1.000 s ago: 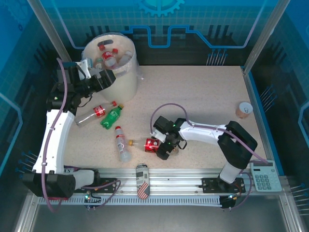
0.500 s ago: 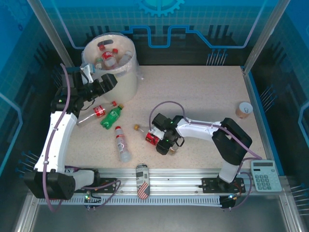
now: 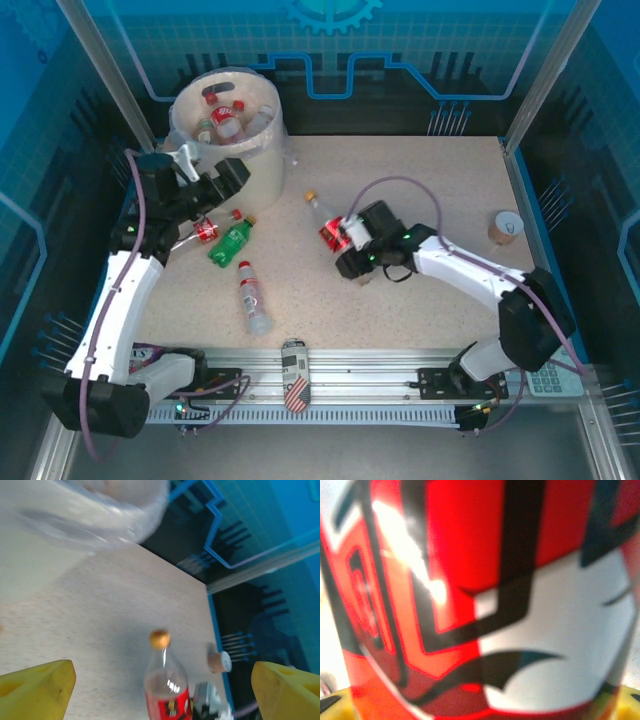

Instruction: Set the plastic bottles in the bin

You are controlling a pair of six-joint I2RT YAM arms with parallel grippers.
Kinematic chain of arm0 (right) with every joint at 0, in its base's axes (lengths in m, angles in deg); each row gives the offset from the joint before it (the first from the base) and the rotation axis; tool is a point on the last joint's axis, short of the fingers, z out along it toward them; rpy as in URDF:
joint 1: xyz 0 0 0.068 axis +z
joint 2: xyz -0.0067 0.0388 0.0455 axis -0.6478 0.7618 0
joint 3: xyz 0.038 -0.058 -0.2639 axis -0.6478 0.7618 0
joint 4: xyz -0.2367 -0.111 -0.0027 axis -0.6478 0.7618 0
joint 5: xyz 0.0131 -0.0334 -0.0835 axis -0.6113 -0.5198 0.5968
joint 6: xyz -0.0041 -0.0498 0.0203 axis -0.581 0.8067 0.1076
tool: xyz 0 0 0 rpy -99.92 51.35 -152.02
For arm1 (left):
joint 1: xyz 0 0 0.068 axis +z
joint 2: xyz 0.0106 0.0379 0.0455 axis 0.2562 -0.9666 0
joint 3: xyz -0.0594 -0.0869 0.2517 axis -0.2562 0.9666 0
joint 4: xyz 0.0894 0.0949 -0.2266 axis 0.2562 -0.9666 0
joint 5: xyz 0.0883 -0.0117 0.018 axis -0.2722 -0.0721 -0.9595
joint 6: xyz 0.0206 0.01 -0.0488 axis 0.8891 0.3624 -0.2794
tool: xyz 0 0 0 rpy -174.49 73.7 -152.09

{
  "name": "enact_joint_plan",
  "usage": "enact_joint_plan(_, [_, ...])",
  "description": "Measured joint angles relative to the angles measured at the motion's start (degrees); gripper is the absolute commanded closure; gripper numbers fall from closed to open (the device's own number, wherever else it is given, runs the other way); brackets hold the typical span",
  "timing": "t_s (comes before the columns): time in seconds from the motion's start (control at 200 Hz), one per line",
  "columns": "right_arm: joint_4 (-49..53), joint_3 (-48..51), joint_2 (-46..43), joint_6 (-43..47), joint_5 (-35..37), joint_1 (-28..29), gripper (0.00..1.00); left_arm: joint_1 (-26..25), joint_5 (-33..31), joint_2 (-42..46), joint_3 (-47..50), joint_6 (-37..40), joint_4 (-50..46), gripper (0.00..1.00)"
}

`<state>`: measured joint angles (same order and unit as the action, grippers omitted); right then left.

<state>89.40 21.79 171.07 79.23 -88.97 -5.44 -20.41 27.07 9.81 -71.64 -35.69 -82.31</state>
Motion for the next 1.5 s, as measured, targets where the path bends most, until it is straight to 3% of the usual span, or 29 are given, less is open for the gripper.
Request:
enact_joint_plan(0.24, [-11.80,1.14,-1.95,-7.50,-9.53,-2.75,0.41,-13.88,0.20,-7.85,3.82,-8.50,12.44,0.04])
enact_joint_plan(0.48, [-20.98,5.38,-1.95,-13.94,-16.02,-2.75,0.40,-20.55,0.22,-16.59,4.61,-12.94,20.61,0.01])
enact_joint_plan(0.675, [-26.95,6.49,-1.95,-17.66,-20.83,-2.75,0.39,-21.62,0.22,-19.85,4.61,-13.73,23.52,0.02])
enact_joint_plan(1.001, [-28.83,7.08,-1.68,-19.76,-23.41,-2.86,0.39,-21.62,0.26,-21.51,5.16,-15.23,27.47,0.30])
enact_joint_plan(1.111, [-28.79,7.08,-1.29,-19.78,-23.43,-2.86,0.37,-21.62,0.44,-21.84,5.16,-15.19,27.67,0.34])
enact_joint_plan(1.501, [-25.70,5.16,-1.31,-16.90,-25.00,-4.48,0.03,-21.62,0.37,-22.40,5.16,-14.91,27.39,0.37])
